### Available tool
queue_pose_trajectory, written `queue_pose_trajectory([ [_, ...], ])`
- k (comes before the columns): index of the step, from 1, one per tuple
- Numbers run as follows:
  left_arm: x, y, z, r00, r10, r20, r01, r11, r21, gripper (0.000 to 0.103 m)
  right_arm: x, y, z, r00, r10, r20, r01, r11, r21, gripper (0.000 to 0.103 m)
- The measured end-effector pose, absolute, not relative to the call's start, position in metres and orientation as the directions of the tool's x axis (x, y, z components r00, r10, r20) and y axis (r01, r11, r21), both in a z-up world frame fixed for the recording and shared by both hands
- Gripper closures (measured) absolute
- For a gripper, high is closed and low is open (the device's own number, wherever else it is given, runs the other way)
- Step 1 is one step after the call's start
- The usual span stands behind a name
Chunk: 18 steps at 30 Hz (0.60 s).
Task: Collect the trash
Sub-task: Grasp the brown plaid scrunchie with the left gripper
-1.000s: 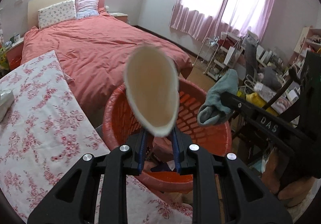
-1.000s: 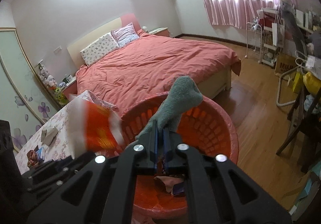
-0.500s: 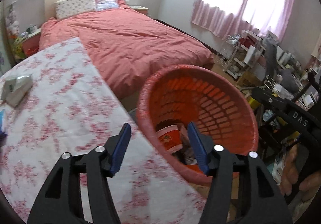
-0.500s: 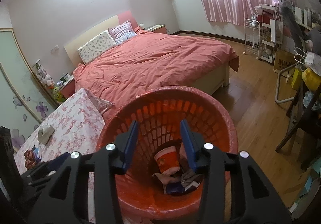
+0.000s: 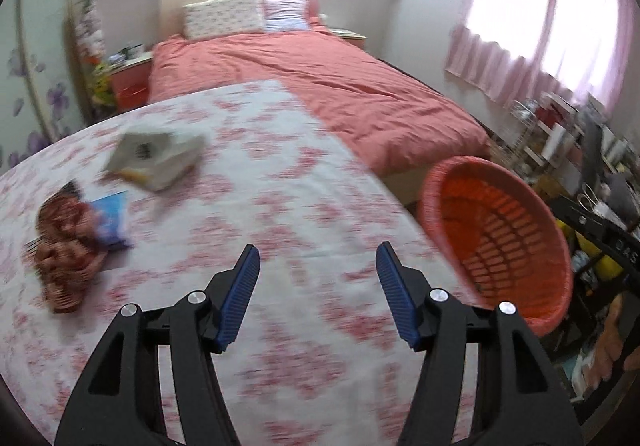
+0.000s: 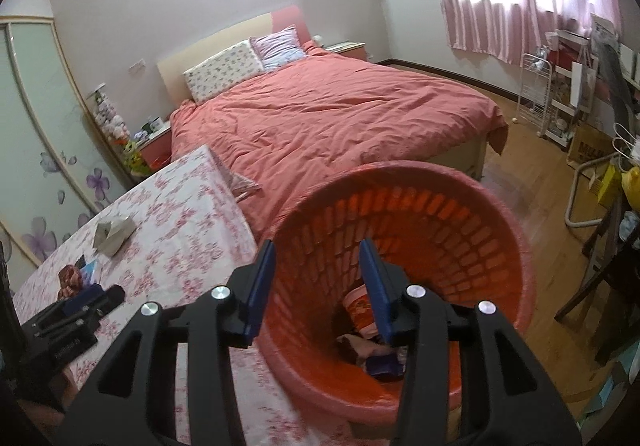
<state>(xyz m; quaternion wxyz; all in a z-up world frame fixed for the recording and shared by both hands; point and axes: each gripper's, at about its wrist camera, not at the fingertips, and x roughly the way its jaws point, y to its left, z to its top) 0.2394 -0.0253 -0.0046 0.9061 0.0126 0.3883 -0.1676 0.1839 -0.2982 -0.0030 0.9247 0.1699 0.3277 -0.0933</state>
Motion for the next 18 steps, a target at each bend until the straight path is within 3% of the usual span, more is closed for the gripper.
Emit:
queue_pose_trajectory([
  [11, 0.253, 0.092, -0.004, 0.710, -0.117, -0.695, 0.085, 0.993, -0.080, 0.042, 0.205, -0.230, -0.009, 0.752, 0.036, -0.659, 0.166, 0.956, 0.242, 0.060],
  [18, 0.261, 0.109, -0.007, 0.727, -0.074, -0.682, 0.053, 0.997, -0.052, 0.043, 0.216, -0.194, -0.019, 0.724, 0.086, -0.684, 0.103, 0.968, 0.230, 0.060],
])
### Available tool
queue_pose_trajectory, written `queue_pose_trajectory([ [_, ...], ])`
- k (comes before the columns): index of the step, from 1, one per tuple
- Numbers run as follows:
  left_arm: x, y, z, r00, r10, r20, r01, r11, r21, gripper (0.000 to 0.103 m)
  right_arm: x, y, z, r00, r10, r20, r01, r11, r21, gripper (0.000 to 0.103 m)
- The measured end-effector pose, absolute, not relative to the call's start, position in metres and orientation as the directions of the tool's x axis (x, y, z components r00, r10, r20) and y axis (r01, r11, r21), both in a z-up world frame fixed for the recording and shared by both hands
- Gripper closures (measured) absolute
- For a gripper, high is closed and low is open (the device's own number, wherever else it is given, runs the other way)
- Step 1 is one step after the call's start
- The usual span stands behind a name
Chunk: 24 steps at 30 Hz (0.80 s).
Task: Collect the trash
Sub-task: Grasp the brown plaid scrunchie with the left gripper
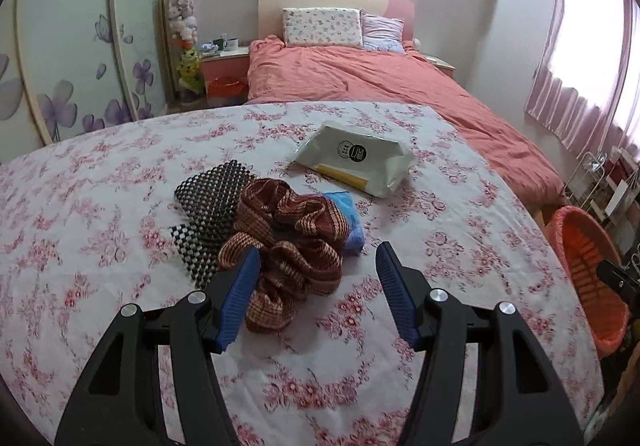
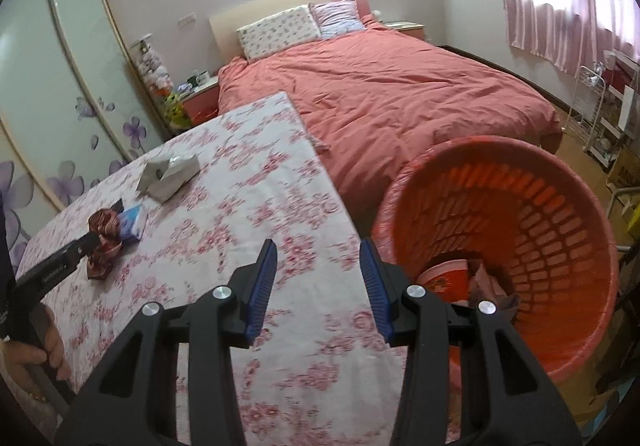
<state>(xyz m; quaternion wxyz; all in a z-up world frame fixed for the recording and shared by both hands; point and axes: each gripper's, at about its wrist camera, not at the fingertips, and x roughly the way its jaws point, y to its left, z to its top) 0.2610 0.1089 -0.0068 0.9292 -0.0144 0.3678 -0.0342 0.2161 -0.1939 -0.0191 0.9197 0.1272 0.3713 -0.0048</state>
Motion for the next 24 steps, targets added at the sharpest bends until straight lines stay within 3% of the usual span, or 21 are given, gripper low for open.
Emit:
queue_pose_trajectory([
  [6, 0.274, 0.102, -0.022, 0.698, -0.030, -0.715, 0.053, 0.999, 0.009, 0.049, 0.219, -0.189, -0.019, 0.716, 0.089, -0.692, 0.100, 0.969, 0.228, 0.060],
  [13, 0.280, 0.112, -0.031, 0.674, -0.018, -0.739, 0.027, 1.000, 0.000, 0.080, 0.221, -0.181, -0.022, 0.706, 0.096, -0.701, 0.091, 0.970, 0.225, 0.060],
  [15, 0.276, 0.117, -0.028, 0.678, -0.036, -0.734, 0.032, 0.999, -0.020, 0.084, 0.221, -0.176, -0.022, 0.704, 0.102, -0.703, 0.083, 0.971, 0.224, 0.060],
  [24, 0.253, 0.155, 0.000, 0.724, -0.057, -0.688, 0.001, 0.997, -0.082, 0.087, 0.234, -0.136, -0.021, 0.693, 0.159, -0.703, 0.004, 0.975, 0.223, 0.060],
])
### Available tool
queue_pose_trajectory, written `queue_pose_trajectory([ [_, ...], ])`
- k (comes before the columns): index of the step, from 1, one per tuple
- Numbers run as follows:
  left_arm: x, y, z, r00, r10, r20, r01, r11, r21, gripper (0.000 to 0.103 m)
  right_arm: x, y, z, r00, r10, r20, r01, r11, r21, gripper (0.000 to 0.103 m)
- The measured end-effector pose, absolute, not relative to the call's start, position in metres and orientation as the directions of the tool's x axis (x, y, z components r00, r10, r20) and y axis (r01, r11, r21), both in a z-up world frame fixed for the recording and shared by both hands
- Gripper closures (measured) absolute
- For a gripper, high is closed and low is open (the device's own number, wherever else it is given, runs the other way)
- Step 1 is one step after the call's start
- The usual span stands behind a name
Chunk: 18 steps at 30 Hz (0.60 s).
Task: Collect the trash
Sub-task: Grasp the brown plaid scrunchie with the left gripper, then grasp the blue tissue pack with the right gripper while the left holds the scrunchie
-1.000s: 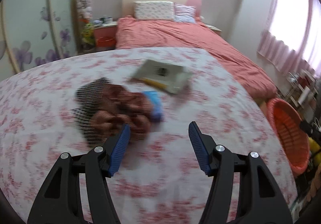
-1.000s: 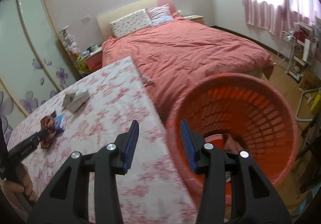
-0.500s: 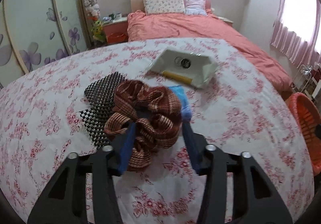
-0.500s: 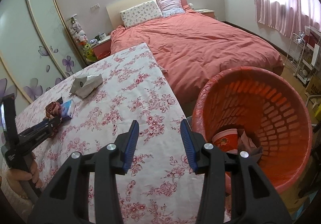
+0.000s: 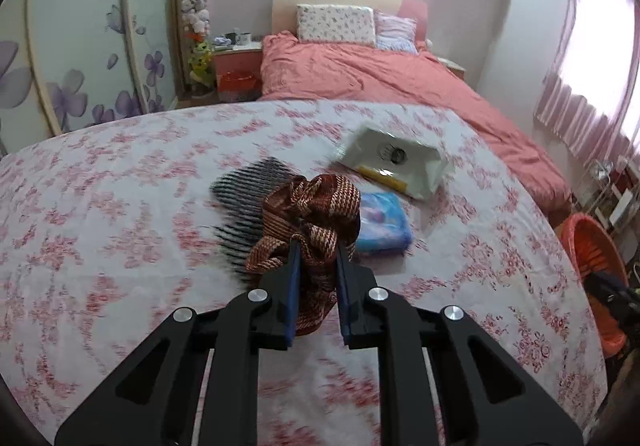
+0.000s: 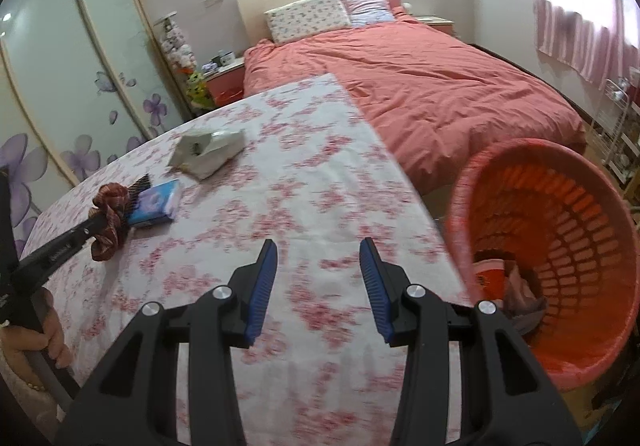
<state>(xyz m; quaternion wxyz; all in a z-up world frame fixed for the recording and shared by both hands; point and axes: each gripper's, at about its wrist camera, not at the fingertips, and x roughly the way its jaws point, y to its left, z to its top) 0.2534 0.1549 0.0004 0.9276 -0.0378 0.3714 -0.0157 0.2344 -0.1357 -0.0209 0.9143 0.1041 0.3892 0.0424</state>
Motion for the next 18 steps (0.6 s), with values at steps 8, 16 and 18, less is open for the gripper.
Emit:
queue_pose_trajectory([
  [8, 0.245, 0.204, 0.017, 0.752, -0.014, -0.659, -0.075, 0.991, -0.107, 0.087, 0.263, -0.062, -0.024, 0.664, 0.242, -0.707, -0.119, 0.968, 0.219, 0.060],
  [16, 0.241, 0.242, 0.015, 0.753, 0.012, -0.657, -0.108, 0.988, -0.106, 0.087, 0.301, 0.015, -0.027, 0.632, 0.312, -0.710, -0.192, 0.950, 0.246, 0.060],
  [18, 0.241, 0.251, 0.013, 0.753, 0.010, -0.658, -0.113, 0.987, -0.115, 0.087, 0.311, 0.035, -0.027, 0.632, 0.312, -0.710, -0.199, 0.950, 0.240, 0.055],
])
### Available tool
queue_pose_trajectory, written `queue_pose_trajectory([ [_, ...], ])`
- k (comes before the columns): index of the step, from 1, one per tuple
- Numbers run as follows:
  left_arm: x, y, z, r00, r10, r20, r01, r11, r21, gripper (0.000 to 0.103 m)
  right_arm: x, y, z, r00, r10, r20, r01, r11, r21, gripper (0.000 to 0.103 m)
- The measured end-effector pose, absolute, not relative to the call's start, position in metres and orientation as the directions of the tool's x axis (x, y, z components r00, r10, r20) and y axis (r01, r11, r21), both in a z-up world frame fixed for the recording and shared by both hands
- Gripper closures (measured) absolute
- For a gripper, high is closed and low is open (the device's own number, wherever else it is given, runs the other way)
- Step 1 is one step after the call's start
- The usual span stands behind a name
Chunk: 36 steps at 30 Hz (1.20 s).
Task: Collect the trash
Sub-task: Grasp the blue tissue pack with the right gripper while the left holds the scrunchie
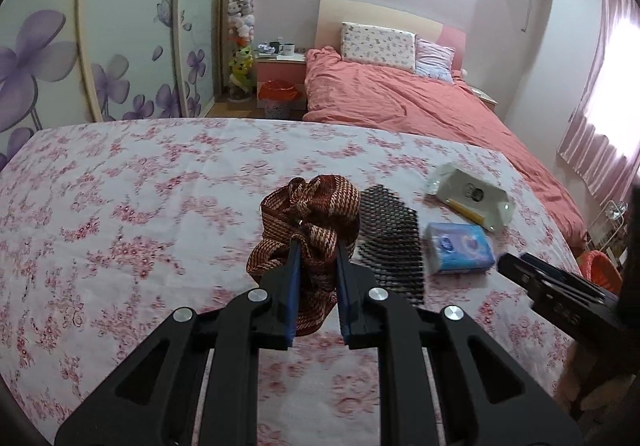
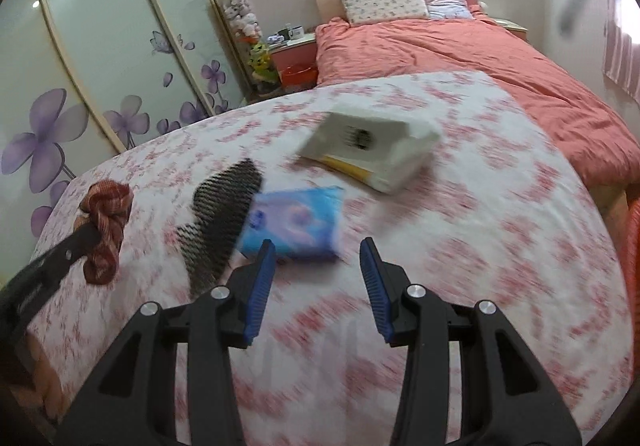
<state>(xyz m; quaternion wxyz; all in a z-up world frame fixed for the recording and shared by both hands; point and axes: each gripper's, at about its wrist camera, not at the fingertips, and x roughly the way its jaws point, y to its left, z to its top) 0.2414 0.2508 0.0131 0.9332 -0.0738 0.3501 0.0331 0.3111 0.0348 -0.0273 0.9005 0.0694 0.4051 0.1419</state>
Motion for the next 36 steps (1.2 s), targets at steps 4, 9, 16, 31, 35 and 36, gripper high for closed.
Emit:
queue_pose_trajectory([
  [4, 0.241, 0.263, 0.012, 0.755, 0.005, -0.656, -0.118, 0.985, -0.129, 0.087, 0.327, 0.061, -0.028, 0.640, 0.294, -0.710, -0.198, 0.956, 0.218, 0.046],
  [9, 0.242, 0.271, 0.009, 0.752, -0.007, -0.659, -0.117, 0.983, -0.145, 0.087, 0.341, 0.079, -0.032, 0.648, 0.246, -0.721, -0.174, 0.969, 0.174, 0.044],
  [16, 0.243, 0.276, 0.001, 0.741, -0.022, -0.671, -0.120, 0.979, -0.165, 0.087, 0.338, 0.089, -0.045, 0.664, 0.134, -0.736, -0.183, 0.983, 0.013, 0.044],
  [31, 0.239, 0.265, 0.005, 0.745, -0.049, -0.666, -0.095, 0.979, -0.179, 0.087, 0.314, 0.049, -0.036, 0.670, 0.155, -0.726, -0.129, 0.987, 0.092, 0.041],
  [35, 0.237, 0.264, 0.004, 0.743, -0.050, -0.667, -0.093, 0.980, -0.177, 0.087, 0.315, 0.070, -0.045, 0.659, 0.102, -0.745, -0.146, 0.989, 0.006, 0.038],
  [36, 0.236, 0.265, 0.004, 0.743, -0.051, -0.668, -0.094, 0.980, -0.178, 0.087, 0.315, 0.070, -0.048, 0.655, 0.070, -0.752, -0.135, 0.991, -0.025, 0.041],
])
